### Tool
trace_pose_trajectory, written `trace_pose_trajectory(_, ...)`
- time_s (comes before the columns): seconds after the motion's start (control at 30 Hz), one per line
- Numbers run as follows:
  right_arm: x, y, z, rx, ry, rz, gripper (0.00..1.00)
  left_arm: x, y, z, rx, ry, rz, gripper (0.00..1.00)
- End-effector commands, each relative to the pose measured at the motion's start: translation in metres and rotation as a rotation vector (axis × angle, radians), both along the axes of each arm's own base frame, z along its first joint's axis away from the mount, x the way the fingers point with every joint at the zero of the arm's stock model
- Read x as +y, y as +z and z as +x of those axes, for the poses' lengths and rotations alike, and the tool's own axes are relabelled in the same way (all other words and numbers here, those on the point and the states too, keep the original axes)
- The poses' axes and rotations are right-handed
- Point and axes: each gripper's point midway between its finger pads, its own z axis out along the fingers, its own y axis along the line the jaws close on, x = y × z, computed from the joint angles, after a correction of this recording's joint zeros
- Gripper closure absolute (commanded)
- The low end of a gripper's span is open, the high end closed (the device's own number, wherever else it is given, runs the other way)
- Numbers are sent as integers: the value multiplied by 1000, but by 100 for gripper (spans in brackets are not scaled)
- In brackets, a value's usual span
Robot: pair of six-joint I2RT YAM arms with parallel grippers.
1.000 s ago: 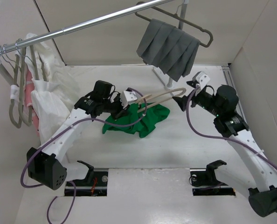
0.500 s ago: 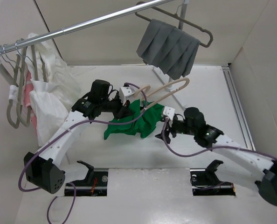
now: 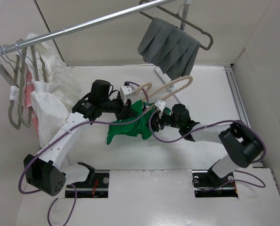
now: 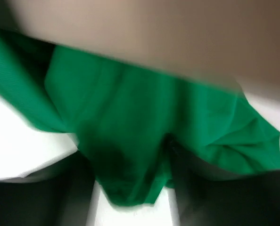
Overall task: Place the t-shirt on the hanger
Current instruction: Place tshirt on hanger
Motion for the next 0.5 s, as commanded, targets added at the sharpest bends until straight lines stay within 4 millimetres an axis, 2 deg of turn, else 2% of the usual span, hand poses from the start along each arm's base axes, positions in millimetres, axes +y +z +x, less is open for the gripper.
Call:
trace_pose_trajectory(0.0,20,38,12,-55,57,193,47,-7,36,-6,-74,-30,-102,100)
trace_pose_trajectory(0.03,18,34,12,-41,66,202,60,-7,40,-6,-91,-31,-110,100)
trace_pose_trajectory(0.07,15,36,15,-40,56,212,95,-7,40,-6,-91,-31,-110,100)
trace_pose_trajectory(0.1,5,29,16,-5,27,212,100,-7,40,-6,-91,-31,-110,100)
trace_pose_trajectory(0.17,-14,27,17,12,-20,225,100,2,40,-1,-110,-11,-100,100)
trace_pose_trajectory(0.2,-37,25,27,24,-85,229,100,8,38,2,-120,-1,-90,100)
trace_pose_trajectory(0.23,-56,21,20,44,-126,228,100,15,39,2,-128,4,-86,100)
trace_pose_trajectory(0.27,-73,17,23,59,-178,217,100,21,34,3,-149,-14,-76,100)
trace_pose_trajectory(0.3,-92,0,19,134,-230,177,100,36,32,12,-162,18,-64,100)
trace_pose_trajectory(0.33,-124,3,27,123,-324,172,100,43,29,14,-180,11,-48,100)
trace_pose_trajectory(0.4,-152,3,29,134,-394,155,100,55,12,9,-200,-16,38,100)
trace_pose_trajectory(0.43,-177,-4,31,173,-459,139,100,60,4,12,-271,-60,90,100)
trace_pose_trajectory(0.47,-187,6,33,140,-471,139,100,63,-1,14,-289,-63,115,100)
